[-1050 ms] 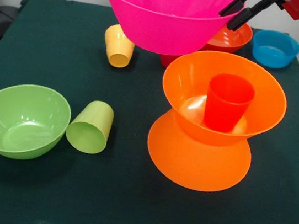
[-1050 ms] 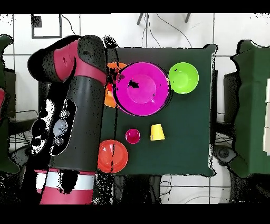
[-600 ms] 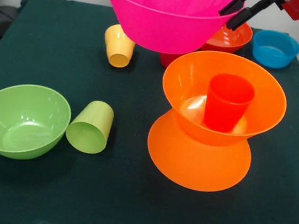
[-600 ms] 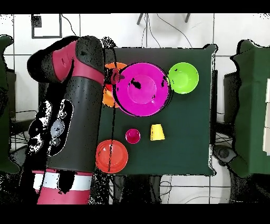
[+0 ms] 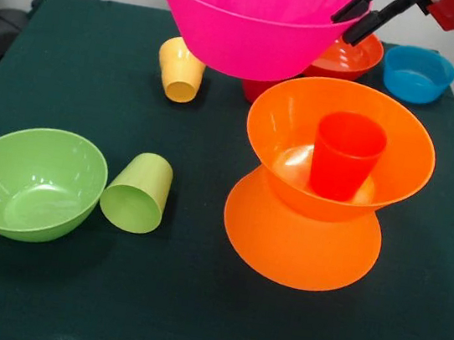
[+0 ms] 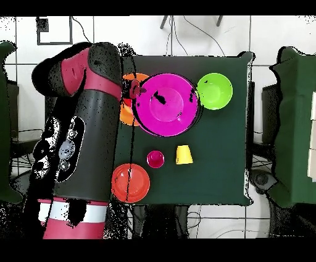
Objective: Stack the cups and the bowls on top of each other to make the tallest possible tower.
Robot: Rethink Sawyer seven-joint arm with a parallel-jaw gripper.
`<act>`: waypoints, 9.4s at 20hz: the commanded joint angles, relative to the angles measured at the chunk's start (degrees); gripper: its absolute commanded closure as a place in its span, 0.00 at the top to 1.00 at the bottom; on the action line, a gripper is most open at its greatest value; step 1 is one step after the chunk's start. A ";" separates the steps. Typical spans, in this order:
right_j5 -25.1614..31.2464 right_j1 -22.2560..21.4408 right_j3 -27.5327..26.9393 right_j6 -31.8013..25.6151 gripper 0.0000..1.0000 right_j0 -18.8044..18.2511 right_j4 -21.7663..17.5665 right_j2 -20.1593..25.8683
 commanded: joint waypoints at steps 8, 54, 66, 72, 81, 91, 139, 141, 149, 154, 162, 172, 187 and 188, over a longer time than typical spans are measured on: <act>-1.78 1.17 -1.97 9.93 0.00 1.62 0.41 2.27; -2.10 2.39 -1.52 13.80 0.00 3.40 3.11 0.56; -1.83 3.02 -2.01 14.12 0.00 3.38 3.58 0.42; -2.96 3.02 -0.93 15.05 0.00 3.75 4.06 0.17; -2.48 4.26 -2.29 16.32 0.00 4.09 4.74 -0.41; -1.74 6.12 -4.90 18.25 0.00 3.90 6.78 -0.46; 1.69 9.37 -10.39 18.64 0.00 4.01 11.77 -3.81; 1.93 9.44 -10.56 18.58 0.00 3.99 11.95 -3.96; 2.50 10.02 -11.20 18.72 0.00 4.10 12.70 -4.61; 3.46 10.48 -12.13 18.82 0.00 3.97 13.17 -4.95; 5.22 11.79 -14.11 19.59 0.00 4.21 14.12 -6.52; 5.60 12.64 -15.06 19.58 0.00 4.32 15.58 -7.88; 4.39 13.03 -14.30 18.91 0.00 4.54 17.36 -9.35; 4.21 12.99 -14.18 18.86 0.00 4.54 17.40 -9.35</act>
